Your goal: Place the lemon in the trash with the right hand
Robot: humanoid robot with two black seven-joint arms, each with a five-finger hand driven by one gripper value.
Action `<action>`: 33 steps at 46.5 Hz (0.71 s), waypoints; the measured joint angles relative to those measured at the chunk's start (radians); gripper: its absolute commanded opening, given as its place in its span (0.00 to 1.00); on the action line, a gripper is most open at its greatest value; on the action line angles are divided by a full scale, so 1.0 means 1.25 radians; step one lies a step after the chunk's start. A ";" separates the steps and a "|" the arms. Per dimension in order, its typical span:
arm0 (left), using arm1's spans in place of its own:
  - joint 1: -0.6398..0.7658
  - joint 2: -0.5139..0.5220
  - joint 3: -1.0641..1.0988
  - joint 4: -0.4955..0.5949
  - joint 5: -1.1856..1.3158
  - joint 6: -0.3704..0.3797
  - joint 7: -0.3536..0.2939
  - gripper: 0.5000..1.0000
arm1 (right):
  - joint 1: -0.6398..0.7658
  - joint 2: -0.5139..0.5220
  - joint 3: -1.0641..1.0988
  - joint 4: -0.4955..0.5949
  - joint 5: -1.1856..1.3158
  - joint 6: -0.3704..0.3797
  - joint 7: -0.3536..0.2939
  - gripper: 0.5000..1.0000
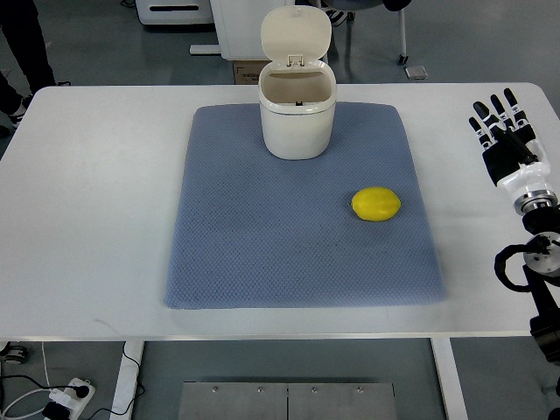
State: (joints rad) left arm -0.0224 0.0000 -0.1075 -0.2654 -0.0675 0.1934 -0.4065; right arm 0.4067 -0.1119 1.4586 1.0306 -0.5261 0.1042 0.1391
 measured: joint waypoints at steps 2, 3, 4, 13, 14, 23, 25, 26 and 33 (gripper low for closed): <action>0.000 0.000 0.000 0.000 0.000 0.000 0.000 1.00 | 0.000 0.000 0.000 0.000 0.000 0.000 0.000 1.00; 0.000 0.000 0.000 0.000 0.000 0.000 0.000 1.00 | 0.000 0.000 0.000 -0.001 0.000 0.000 0.000 1.00; 0.000 0.000 0.000 0.000 0.000 0.000 0.000 1.00 | 0.000 0.000 0.000 -0.001 0.000 0.000 0.000 1.00; 0.000 0.000 0.000 0.000 0.000 0.000 0.000 1.00 | -0.001 0.000 -0.006 -0.004 0.005 0.001 -0.003 1.00; 0.000 0.000 0.000 0.000 0.000 0.000 0.000 1.00 | -0.001 0.000 -0.009 -0.004 0.007 0.001 -0.004 1.00; 0.000 0.000 0.000 0.000 0.000 0.000 0.000 1.00 | 0.009 -0.024 -0.050 -0.011 0.027 0.002 -0.006 1.00; -0.001 0.000 0.000 0.000 0.000 0.000 0.000 1.00 | 0.015 -0.027 -0.064 -0.013 0.028 0.002 -0.006 1.00; 0.000 0.000 0.000 0.000 0.000 0.000 0.000 1.00 | 0.020 -0.029 -0.072 -0.017 0.028 0.002 -0.006 1.00; 0.000 0.000 0.000 0.000 0.000 0.000 0.000 1.00 | 0.042 -0.048 -0.112 -0.044 0.028 0.001 -0.003 1.00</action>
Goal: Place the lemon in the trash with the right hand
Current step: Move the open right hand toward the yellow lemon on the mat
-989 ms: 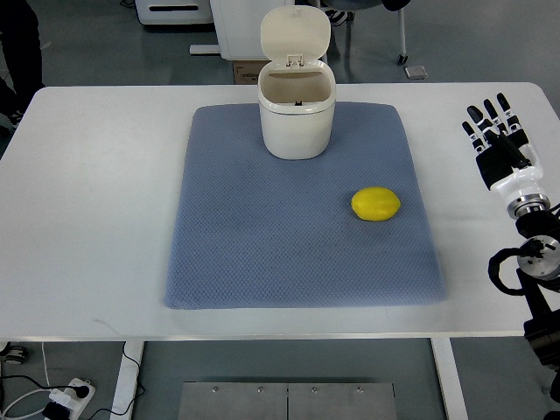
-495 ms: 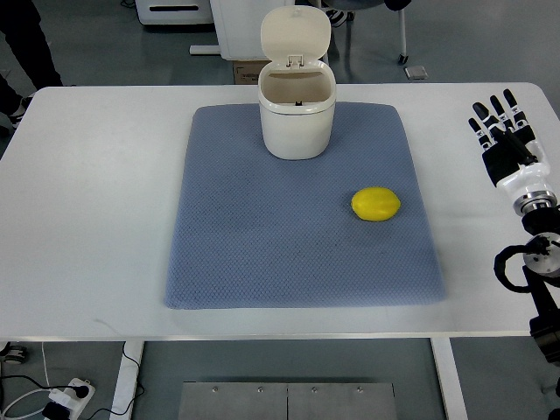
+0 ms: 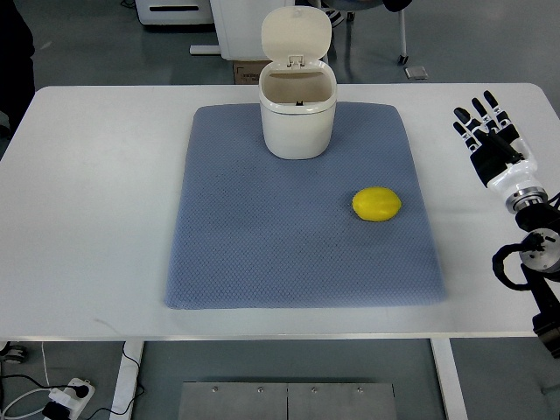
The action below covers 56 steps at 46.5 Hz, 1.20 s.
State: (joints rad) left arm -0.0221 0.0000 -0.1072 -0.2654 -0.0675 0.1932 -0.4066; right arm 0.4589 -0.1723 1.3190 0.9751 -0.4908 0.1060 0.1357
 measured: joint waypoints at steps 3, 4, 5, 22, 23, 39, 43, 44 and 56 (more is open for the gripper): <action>-0.001 0.000 0.000 0.000 0.000 0.000 0.000 1.00 | 0.012 -0.003 -0.013 -0.011 0.000 -0.001 0.005 1.00; -0.001 0.000 0.000 0.000 0.000 0.000 0.000 1.00 | 0.015 -0.003 -0.018 -0.014 0.000 -0.002 0.006 1.00; -0.001 0.000 0.000 0.000 0.000 0.000 0.000 1.00 | 0.017 -0.003 -0.021 -0.016 0.000 -0.002 0.007 1.00; 0.000 0.000 0.000 0.000 0.000 0.000 0.000 1.00 | 0.036 0.002 -0.048 -0.010 -0.001 -0.002 0.010 1.00; 0.000 0.000 0.000 0.000 0.000 0.000 0.000 1.00 | 0.038 0.002 -0.047 -0.010 -0.001 -0.002 0.011 1.00; 0.000 0.000 0.000 0.000 0.000 0.000 0.000 1.00 | 0.037 0.004 -0.050 -0.011 -0.144 0.066 0.010 0.99; 0.000 0.000 0.000 0.000 0.000 0.000 0.000 1.00 | 0.036 0.001 -0.053 -0.011 -0.184 0.094 0.010 0.97; 0.000 0.000 0.000 0.000 0.000 0.000 0.000 1.00 | 0.036 0.001 -0.054 -0.010 -0.199 0.102 0.009 0.97; 0.000 0.000 0.000 0.000 0.000 0.000 0.000 1.00 | 0.038 -0.038 -0.116 -0.009 -0.286 0.135 0.019 0.94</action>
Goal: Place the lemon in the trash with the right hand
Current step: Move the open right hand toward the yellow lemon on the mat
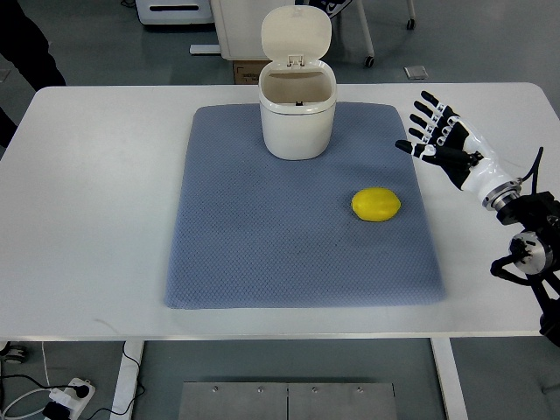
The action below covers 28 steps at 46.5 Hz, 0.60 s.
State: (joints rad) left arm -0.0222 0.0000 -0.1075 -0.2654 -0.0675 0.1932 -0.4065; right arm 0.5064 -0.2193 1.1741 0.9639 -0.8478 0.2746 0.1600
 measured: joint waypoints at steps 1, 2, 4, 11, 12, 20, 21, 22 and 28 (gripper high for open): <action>0.000 0.000 0.000 0.000 0.000 0.000 0.000 1.00 | 0.001 -0.006 -0.012 0.000 0.000 0.000 0.003 0.94; 0.000 0.000 0.000 0.000 0.000 0.000 0.000 1.00 | 0.002 -0.011 -0.023 0.000 -0.001 0.000 0.005 0.94; -0.001 0.000 0.000 0.000 0.000 0.000 0.000 1.00 | 0.004 -0.026 -0.050 -0.001 -0.001 0.000 0.016 0.94; 0.000 0.000 0.000 0.000 0.000 0.000 0.000 1.00 | 0.006 -0.059 -0.118 -0.002 -0.003 0.000 0.044 0.94; 0.000 0.000 0.000 0.000 0.000 0.000 0.000 1.00 | 0.006 -0.063 -0.126 -0.003 -0.004 -0.001 0.047 0.94; -0.001 0.000 0.000 0.000 0.000 0.000 0.000 1.00 | 0.006 -0.087 -0.176 -0.005 -0.013 -0.004 0.072 0.92; 0.000 0.000 0.000 0.000 0.000 0.000 0.000 1.00 | 0.007 -0.091 -0.185 -0.006 -0.014 -0.005 0.077 0.92; 0.000 0.000 0.000 0.000 0.000 0.000 0.000 1.00 | 0.007 -0.094 -0.192 -0.006 -0.015 -0.005 0.081 0.91; 0.000 0.000 0.000 0.000 0.000 0.000 0.000 1.00 | 0.018 -0.114 -0.251 -0.009 -0.015 -0.013 0.109 0.89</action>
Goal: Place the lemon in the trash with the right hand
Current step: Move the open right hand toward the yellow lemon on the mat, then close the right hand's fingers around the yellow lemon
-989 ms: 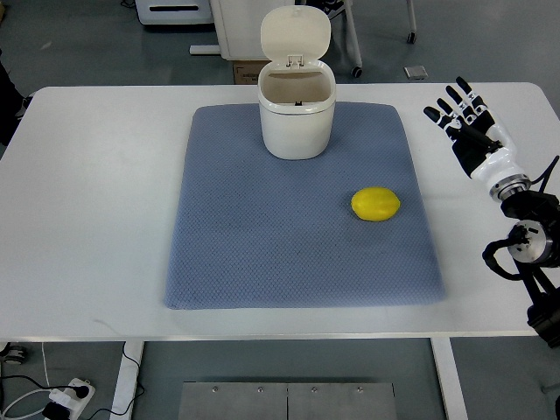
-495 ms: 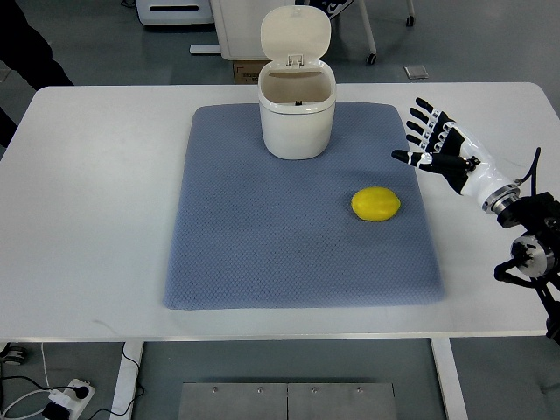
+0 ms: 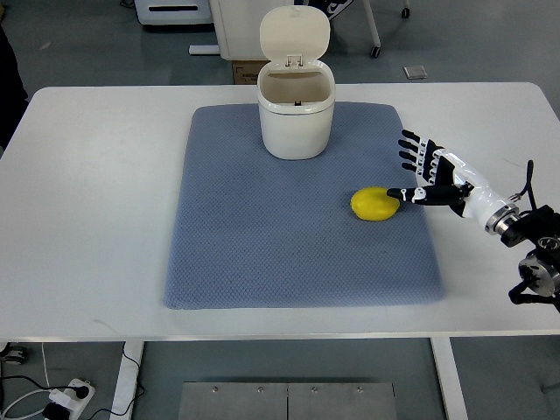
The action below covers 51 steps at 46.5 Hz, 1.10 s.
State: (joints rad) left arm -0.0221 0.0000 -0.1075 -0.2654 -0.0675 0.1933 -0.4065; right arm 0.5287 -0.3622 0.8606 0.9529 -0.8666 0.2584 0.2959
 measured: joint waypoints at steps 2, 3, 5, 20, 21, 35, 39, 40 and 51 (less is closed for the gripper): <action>0.000 0.000 0.000 0.000 0.000 0.000 0.000 1.00 | 0.005 -0.004 -0.021 -0.001 0.000 -0.008 0.012 0.89; 0.000 0.000 0.000 0.000 0.000 0.000 0.000 1.00 | 0.007 -0.005 -0.030 -0.002 0.000 -0.013 0.017 0.89; -0.001 0.000 0.000 0.000 0.000 0.000 0.000 1.00 | 0.013 -0.009 -0.054 -0.004 0.000 -0.032 0.030 0.89; 0.000 0.000 0.000 0.000 0.000 0.000 0.000 1.00 | 0.036 -0.013 -0.177 -0.008 0.000 -0.096 0.091 0.89; 0.000 0.000 0.000 0.000 0.000 0.000 0.000 1.00 | 0.036 -0.013 -0.179 -0.008 0.000 -0.096 0.091 0.89; 0.000 0.000 0.000 0.000 0.000 0.000 0.000 1.00 | 0.034 -0.013 -0.196 -0.007 0.000 -0.100 0.097 0.89; -0.001 0.000 0.000 0.000 0.000 0.000 0.000 1.00 | 0.033 -0.013 -0.203 -0.007 0.000 -0.110 0.102 0.89; -0.001 0.000 0.000 0.000 0.000 0.000 0.000 1.00 | 0.032 -0.013 -0.204 -0.007 0.000 -0.113 0.104 0.89; 0.000 0.000 0.000 0.000 0.000 0.000 0.000 1.00 | 0.033 -0.011 -0.232 -0.007 0.000 -0.144 0.116 0.86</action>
State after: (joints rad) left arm -0.0226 0.0000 -0.1073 -0.2654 -0.0675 0.1933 -0.4065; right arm 0.5695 -0.3765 0.5711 0.9436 -0.8667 0.0781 0.4409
